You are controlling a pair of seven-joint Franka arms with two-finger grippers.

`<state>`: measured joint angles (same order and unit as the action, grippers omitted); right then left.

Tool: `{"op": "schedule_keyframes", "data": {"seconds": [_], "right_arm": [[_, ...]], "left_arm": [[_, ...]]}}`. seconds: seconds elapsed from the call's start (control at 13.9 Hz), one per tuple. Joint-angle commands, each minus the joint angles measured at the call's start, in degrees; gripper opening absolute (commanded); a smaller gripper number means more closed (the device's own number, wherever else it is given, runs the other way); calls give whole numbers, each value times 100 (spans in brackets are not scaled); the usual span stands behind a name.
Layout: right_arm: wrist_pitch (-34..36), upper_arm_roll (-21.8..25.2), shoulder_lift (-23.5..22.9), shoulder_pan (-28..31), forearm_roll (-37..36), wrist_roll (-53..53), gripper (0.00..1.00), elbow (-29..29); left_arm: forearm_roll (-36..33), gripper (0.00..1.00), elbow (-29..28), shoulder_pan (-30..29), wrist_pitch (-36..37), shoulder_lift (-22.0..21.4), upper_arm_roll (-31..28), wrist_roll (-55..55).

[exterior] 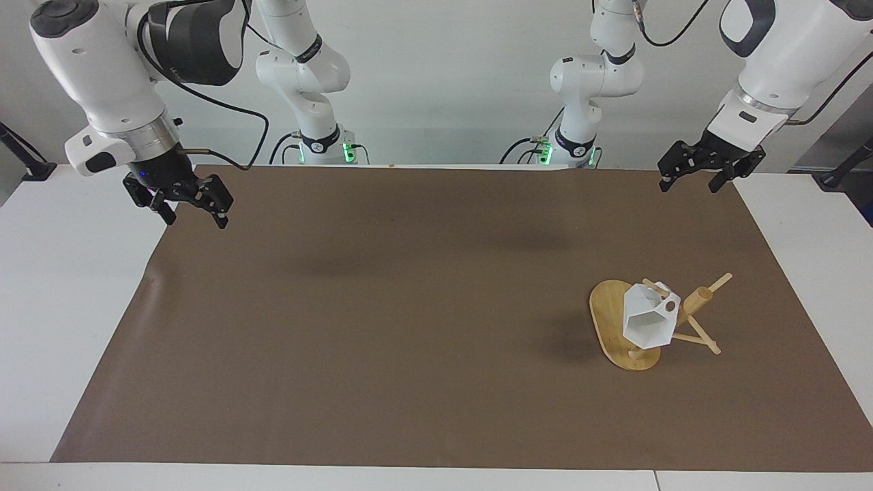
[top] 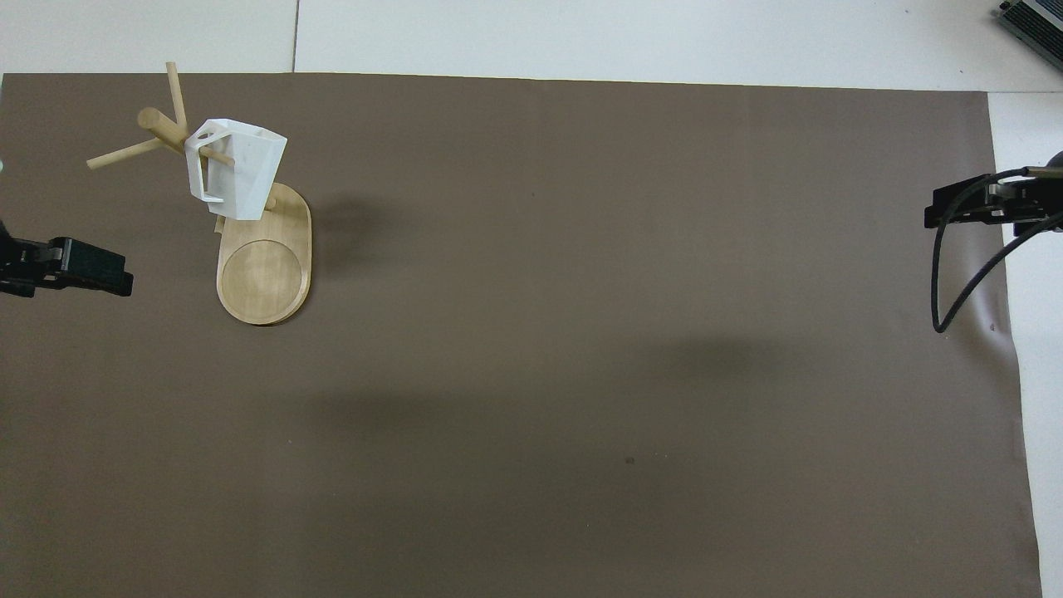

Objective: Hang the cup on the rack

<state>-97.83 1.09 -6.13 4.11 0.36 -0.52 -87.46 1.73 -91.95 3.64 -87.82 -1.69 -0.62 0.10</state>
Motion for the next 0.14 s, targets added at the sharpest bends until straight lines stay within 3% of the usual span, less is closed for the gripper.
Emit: {"op": "schedule_keyframes", "data": {"seconds": [0.0, 0.07], "right_arm": [[-132, -21, 42, 37, -54, 95, 100, -113], [-131, -13, 59, 37, -54, 95, 100, -113]], "left_arm": [[-120, 100, 2, 102, 37, -15, -61, 25], [-112, 100, 2, 102, 28, -6, -61, 25]]}}
